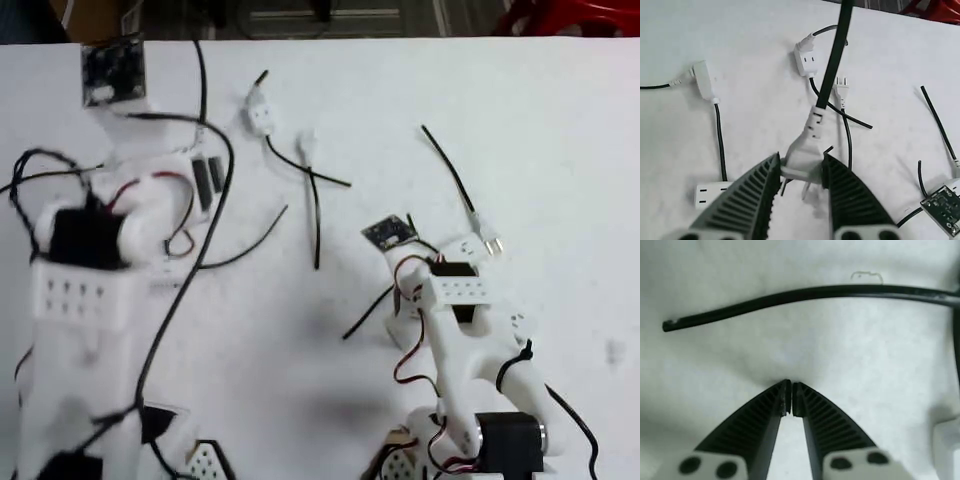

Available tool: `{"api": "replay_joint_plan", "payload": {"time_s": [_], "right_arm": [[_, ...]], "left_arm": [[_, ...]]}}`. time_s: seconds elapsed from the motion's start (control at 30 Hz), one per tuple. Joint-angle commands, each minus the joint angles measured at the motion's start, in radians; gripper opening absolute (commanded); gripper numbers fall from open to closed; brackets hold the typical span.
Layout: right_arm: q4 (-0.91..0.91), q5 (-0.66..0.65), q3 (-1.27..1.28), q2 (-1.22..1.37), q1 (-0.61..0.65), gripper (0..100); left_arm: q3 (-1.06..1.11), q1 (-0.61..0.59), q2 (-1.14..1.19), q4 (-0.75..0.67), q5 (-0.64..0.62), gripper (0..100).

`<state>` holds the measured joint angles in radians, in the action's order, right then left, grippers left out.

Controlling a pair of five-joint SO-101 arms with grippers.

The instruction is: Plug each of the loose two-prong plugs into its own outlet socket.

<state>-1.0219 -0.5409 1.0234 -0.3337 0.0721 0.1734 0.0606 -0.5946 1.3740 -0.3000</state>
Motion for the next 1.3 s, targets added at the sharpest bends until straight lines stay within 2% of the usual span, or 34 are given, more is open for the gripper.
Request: {"api": "replay_joint_plan", "payload": {"time_s": [0.0, 0.07, 0.17, 0.43, 0.5, 0.7, 0.93, 1.13, 1.27], "right_arm": [[-0.001, -0.005, 0.003, -0.012, -0.001, 2.0], [-0.001, -0.005, 0.003, -0.012, -0.001, 2.0], [-0.001, -0.005, 0.003, -0.012, -0.001, 2.0], [-0.001, -0.002, 0.003, -0.012, -0.001, 2.0], [-0.001, 0.0, 0.003, -0.012, -0.001, 2.0], [-0.001, 0.0, 0.003, -0.012, -0.001, 2.0], [-0.001, 0.0, 0.003, -0.012, -0.001, 2.0], [-0.004, 0.003, 0.003, -0.012, 0.019, 2.0], [-0.05, -0.002, -0.023, -0.024, 0.14, 2.0]], "left_arm": [[0.091, 0.015, -0.189, -0.037, -0.015, 3], [0.187, 0.013, -0.294, -0.091, -0.017, 3], [0.377, 0.007, -0.456, -0.25, -0.011, 3], [1.0, 0.01, -0.843, -0.855, -0.023, 3], [1.152, 0.007, -0.946, -0.997, -0.094, 3], [1.494, 0.01, -1.25, -1.379, -0.417, 3], [1.519, 0.015, -1.21, -1.507, -0.585, 3], [1.51, 0.076, -1.21, -1.591, -0.944, 3], [1.521, 0.153, -1.21, -1.591, -1.112, 3]]}}
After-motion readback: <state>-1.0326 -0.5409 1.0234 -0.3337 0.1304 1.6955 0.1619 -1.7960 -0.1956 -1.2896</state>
